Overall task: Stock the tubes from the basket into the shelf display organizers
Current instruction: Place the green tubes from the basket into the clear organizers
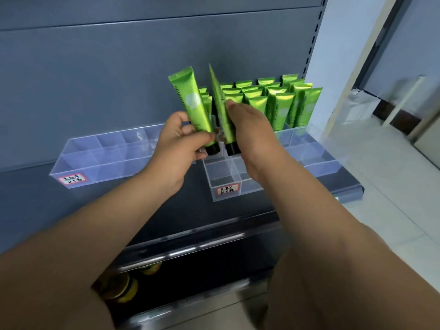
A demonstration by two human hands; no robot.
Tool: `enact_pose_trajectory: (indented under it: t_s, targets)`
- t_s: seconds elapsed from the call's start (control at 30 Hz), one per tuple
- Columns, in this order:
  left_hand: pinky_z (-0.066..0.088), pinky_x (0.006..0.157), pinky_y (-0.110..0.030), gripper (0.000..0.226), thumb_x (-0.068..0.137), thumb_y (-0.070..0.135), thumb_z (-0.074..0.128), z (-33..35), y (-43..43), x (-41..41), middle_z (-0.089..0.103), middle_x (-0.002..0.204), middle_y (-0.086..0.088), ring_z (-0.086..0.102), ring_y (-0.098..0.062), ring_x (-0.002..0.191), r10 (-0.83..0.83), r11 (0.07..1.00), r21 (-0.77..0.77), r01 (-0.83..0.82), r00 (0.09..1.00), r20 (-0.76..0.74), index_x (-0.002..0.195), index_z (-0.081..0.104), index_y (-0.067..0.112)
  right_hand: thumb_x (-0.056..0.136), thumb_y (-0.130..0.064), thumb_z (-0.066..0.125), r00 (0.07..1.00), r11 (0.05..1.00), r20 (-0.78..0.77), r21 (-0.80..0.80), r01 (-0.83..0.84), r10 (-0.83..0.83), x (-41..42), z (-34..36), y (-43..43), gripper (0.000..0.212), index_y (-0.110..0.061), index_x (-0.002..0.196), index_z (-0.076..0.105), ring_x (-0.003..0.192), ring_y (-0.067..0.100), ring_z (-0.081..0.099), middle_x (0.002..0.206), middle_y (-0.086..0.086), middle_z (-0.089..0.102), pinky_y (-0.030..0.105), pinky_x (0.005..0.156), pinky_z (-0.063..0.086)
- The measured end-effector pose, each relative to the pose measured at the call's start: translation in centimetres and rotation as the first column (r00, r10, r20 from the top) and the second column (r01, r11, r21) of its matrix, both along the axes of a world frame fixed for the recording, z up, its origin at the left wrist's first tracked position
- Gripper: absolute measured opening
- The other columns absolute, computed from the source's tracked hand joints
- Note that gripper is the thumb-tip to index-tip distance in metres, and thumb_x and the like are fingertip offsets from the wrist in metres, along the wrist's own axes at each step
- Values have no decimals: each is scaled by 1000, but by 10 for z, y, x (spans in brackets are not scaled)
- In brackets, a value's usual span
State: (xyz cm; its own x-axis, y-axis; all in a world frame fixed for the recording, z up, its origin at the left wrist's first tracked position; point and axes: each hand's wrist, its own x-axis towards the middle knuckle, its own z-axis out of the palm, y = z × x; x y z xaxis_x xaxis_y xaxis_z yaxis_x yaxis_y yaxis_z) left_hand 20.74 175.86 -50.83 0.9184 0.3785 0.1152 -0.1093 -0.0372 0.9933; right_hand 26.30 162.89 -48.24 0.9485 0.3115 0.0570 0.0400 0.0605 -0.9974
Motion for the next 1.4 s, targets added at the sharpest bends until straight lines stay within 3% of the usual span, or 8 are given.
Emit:
enact_pose_trajectory:
  t_s: [0.1,0.3,0.5,0.63,0.87,1.0,1.2,1.4]
  targets:
    - [57,73,-43,25,92,-3,60,1,7,16,74,90,-3,70,-22,82,5,999,34,-5,1000,16,104,52,17,102,-16,57,997,993,0,81,-81,81,11,0,3,14,-7,95,64,72,23,63,81,12,65,38,64,56]
    - [60,74,-48,19,92,15,73,1,27,34,67,85,-10,68,-27,81,35,996,82,-37,999,21,88,55,18,96,-8,65,995,994,42,60,-96,93,40,7,7,30,-3,125,61,81,18,71,104,12,74,31,70,57]
    - [59,61,-36,28,92,7,71,11,41,46,68,72,12,67,-10,74,-12,980,200,-5,996,83,94,48,23,91,-6,60,972,996,218,20,-92,85,61,22,8,16,-10,76,64,71,24,47,75,14,56,38,69,37]
    - [61,61,-37,29,94,13,71,13,46,52,49,65,5,56,-13,73,24,975,219,-47,994,107,88,45,23,84,-15,70,959,999,283,-39,-7,18,70,25,8,34,13,90,53,70,24,43,78,15,48,35,64,35]
    - [63,81,-46,16,91,14,74,7,48,61,70,82,0,70,-16,88,7,964,264,-26,997,74,82,63,19,89,-4,72,931,996,363,-90,-8,40,81,11,-5,12,-13,83,66,58,9,55,64,-9,63,21,59,45]
    - [63,83,-44,39,91,13,75,1,52,61,64,68,12,68,-15,83,27,954,296,-44,998,63,59,65,33,83,-1,74,907,994,420,-110,21,27,87,4,-7,27,-14,83,50,57,14,36,59,-6,41,26,64,38]
    - [64,80,-42,24,91,7,74,-1,56,62,63,75,3,70,-15,86,46,949,307,-72,995,91,81,58,23,80,-2,76,896,991,443,-125,46,14,91,1,-9,40,-21,71,42,60,15,33,61,-4,37,27,63,37]
    - [63,80,-46,22,90,7,75,-8,51,62,62,96,-35,66,-25,85,35,932,356,-61,996,80,95,58,-6,74,-5,81,876,970,482,-214,118,0,95,-1,-12,44,-26,56,47,51,4,33,51,-18,37,21,55,32]
